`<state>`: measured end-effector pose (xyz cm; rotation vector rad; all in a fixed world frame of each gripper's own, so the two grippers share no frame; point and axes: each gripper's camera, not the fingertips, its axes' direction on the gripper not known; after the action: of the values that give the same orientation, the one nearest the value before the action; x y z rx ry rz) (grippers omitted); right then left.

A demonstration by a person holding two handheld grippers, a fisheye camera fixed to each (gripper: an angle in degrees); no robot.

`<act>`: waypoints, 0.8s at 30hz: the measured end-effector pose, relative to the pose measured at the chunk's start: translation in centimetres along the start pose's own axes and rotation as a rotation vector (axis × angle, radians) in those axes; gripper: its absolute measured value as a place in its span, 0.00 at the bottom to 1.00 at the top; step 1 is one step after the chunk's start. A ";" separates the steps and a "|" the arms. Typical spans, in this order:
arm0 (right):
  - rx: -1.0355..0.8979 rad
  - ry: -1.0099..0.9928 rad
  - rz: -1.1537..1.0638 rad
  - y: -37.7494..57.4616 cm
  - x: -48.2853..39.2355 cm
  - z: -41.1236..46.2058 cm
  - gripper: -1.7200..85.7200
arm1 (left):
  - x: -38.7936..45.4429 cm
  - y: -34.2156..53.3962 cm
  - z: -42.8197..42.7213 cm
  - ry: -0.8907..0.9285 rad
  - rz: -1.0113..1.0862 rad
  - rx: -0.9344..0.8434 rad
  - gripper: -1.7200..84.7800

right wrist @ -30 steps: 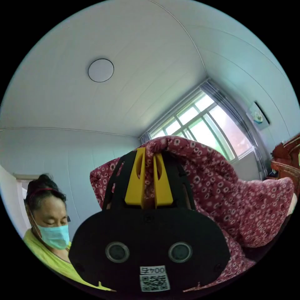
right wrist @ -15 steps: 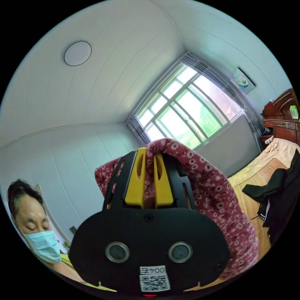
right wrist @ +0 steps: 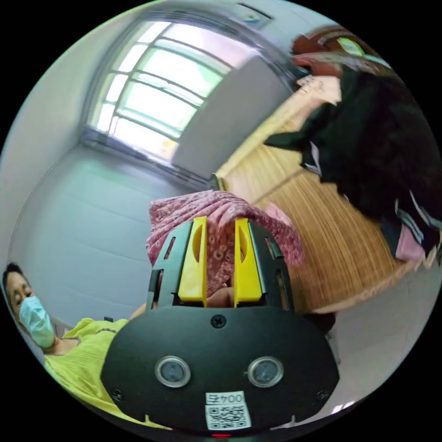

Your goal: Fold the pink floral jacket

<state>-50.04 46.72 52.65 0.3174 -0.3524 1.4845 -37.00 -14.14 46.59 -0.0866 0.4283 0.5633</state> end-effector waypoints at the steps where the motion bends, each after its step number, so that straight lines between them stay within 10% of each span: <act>1: -0.028 0.046 0.074 1.2 3.1 1.9 0.13 | -0.6 0.5 1.8 0.026 -0.057 -0.053 0.15; 6: -0.083 0.119 0.220 3.5 8.3 7.5 0.13 | 2.2 0.4 5.7 -0.012 -0.064 -0.148 0.07; 14: -0.354 0.767 -0.087 -1.4 7.4 19.4 0.02 | 3.2 -3.1 7.8 0.075 -0.130 -0.212 0.03; 24: -0.675 0.803 -0.217 -8.0 12.4 34.6 0.01 | 6.1 -1.8 19.3 0.126 -0.298 -0.428 0.03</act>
<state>-42.57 43.01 89.36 -0.7445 -0.1397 1.0897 -24.28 -8.84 61.56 -0.5899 0.4019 0.3482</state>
